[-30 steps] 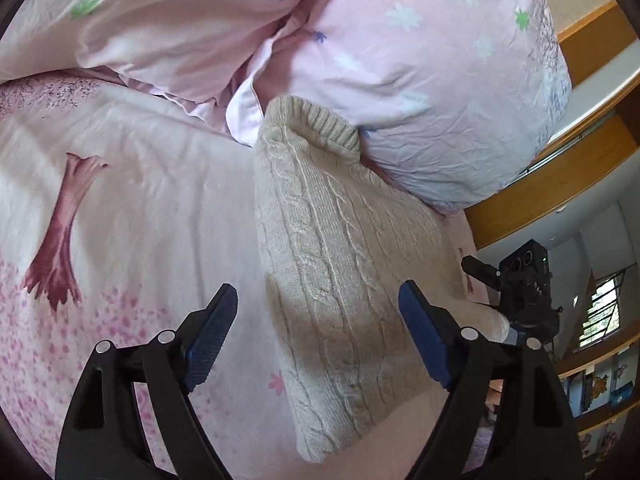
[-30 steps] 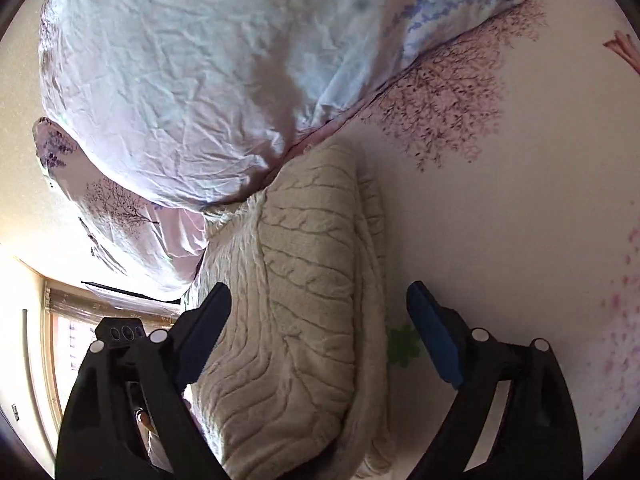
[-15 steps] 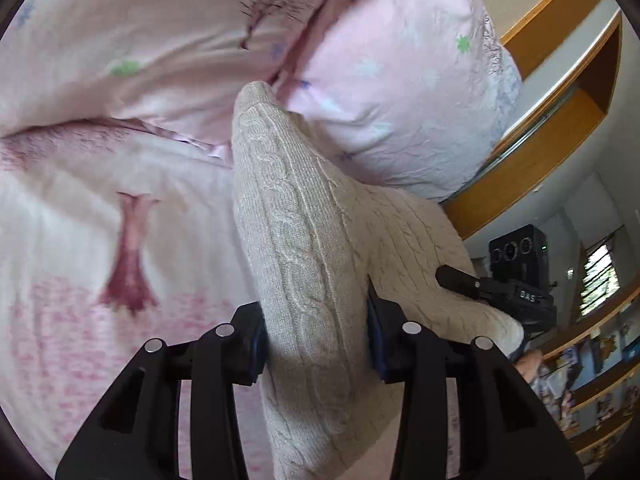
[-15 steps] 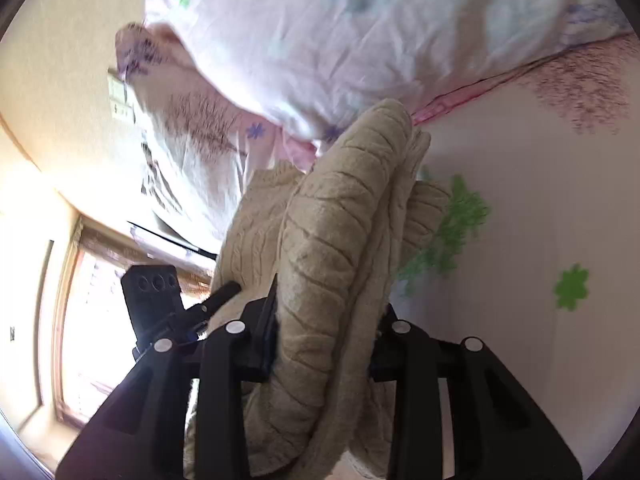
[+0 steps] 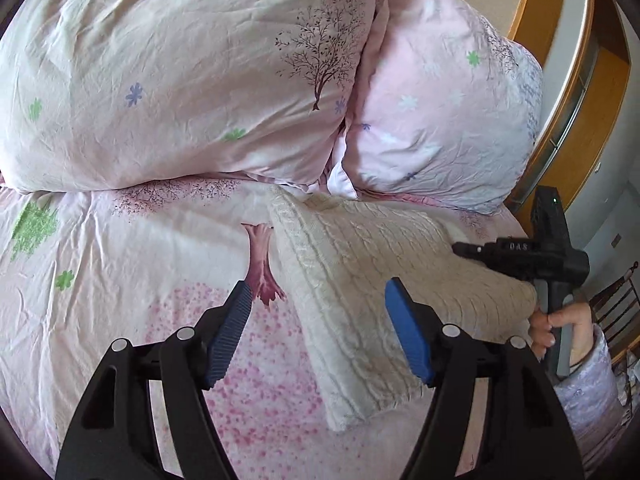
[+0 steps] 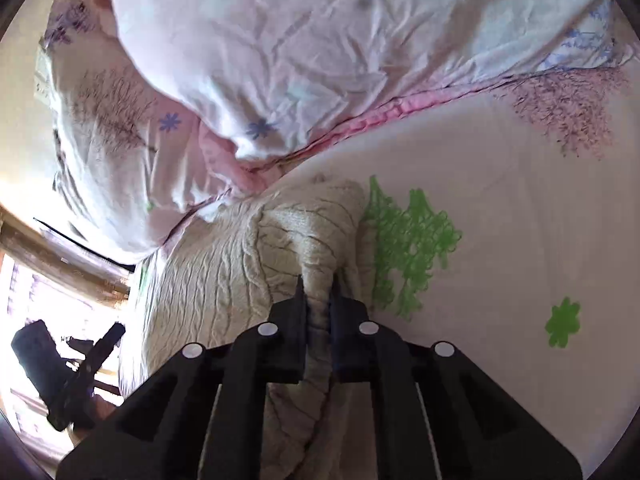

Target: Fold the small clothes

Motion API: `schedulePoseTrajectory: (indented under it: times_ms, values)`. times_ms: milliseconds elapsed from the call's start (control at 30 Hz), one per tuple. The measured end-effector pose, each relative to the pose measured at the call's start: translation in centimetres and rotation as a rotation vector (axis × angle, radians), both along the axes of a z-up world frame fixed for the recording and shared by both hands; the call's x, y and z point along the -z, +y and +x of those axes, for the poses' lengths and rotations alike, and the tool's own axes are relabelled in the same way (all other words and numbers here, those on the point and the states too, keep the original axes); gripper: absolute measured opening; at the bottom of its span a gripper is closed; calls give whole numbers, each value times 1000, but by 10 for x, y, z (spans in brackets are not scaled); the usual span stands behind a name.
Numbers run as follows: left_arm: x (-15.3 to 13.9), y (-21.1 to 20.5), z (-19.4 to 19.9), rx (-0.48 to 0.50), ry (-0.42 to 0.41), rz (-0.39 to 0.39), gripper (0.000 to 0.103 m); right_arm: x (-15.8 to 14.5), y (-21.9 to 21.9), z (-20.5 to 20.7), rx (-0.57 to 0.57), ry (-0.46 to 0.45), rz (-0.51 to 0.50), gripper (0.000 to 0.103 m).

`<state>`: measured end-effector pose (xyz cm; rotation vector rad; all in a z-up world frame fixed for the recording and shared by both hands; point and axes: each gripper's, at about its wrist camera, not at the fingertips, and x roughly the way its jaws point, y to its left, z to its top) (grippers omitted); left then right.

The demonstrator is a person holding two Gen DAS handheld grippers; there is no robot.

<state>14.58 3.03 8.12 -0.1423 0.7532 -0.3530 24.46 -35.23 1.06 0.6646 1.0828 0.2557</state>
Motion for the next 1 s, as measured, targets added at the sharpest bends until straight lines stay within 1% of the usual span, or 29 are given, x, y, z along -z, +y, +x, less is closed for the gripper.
schedulePoseTrajectory:
  times_ms: [33,67,100,133,167,200,233,267,300,333,367,400,433,467,533,567,633,700,733,767,800,867,933,1000]
  values:
    - [-2,0,-7,-7,-17,13,70,2,-6,1,40,17,-26,8]
    - [-3,1,-15,-18,-34,33,71,3,-7,0,50,35,-68,9]
    - [-3,2,-20,-30,-45,55,72,1,-8,-5,46,33,-106,10]
    - [-2,3,-27,-38,-57,81,75,-6,-14,-17,49,8,-137,13]
    - [-2,4,-33,-49,-68,108,79,-18,-16,-29,52,-30,-139,23]
    - [-1,4,-38,-65,-75,135,81,-29,-19,-43,54,-75,-105,29]
    - [1,5,-43,-85,-78,161,89,-41,-21,-59,45,-129,-53,49]
    - [4,5,-48,-106,-80,179,93,-51,-19,-71,25,-174,-11,64]
    - [6,5,-52,-122,-80,186,94,-59,-15,-86,-7,-208,19,66]
    - [10,5,-56,-128,-73,186,97,-63,-5,-97,-59,-221,45,66]
    - [13,4,-59,-136,-60,184,101,-62,2,-107,-107,-216,64,66]
    - [17,3,-61,-146,-42,185,102,-58,11,-114,-137,-198,70,66]
    - [21,0,-63,-148,-25,185,102,-51,28,-110,-154,-175,71,66]
    - [25,-2,-64,-147,-10,187,102,-40,33,-109,-160,-146,61,69]
    - [33,-9,-64,-157,23,207,102,-14,40,-99,-136,-51,-15,70]
    - [38,-12,-63,-164,47,224,102,-11,40,-100,-121,-73,-27,69]
    - [46,-17,-63,-177,89,262,102,-25,40,-110,-110,-109,-51,68]
    - [52,-22,-65,-179,107,280,102,-43,37,-129,-106,-175,-75,78]
    - [55,-24,-66,-172,115,283,102,-50,36,-139,-100,-209,-105,93]
    - [58,-26,-66,-164,126,284,102,-56,37,-151,-87,-234,-151,101]
    - [61,-28,-66,-161,138,286,102,-59,37,-163,-62,-253,-213,101]
    - [68,-31,-64,-158,161,285,102,-54,44,-174,-36,-247,-329,101]
    - [74,-32,-62,-150,187,250,102,-45,52,-182,-35,-197,-434,101]
    - [80,-31,-61,-162,206,227,102,-31,61,-184,-72,-159,-480,101]
